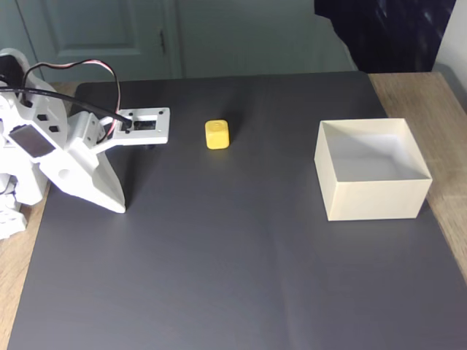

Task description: Grasp a cube block and put it in the white box.

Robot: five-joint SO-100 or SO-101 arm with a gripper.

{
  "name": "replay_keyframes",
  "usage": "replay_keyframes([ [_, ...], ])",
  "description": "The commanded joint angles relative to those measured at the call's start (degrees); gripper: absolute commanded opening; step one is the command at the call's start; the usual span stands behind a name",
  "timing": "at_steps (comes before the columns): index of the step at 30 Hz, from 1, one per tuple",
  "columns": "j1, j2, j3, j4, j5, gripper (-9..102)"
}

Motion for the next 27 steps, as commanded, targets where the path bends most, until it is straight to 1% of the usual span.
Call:
replay_keyframes([
  [1, -0.09, 0.44, -0.18, 0.26, -0.35, 1],
  [16, -0.09, 0.44, -0.18, 0.26, -0.35, 1],
  [27, -6.15, 0.62, -0.18, 0.35, -0.35, 0],
])
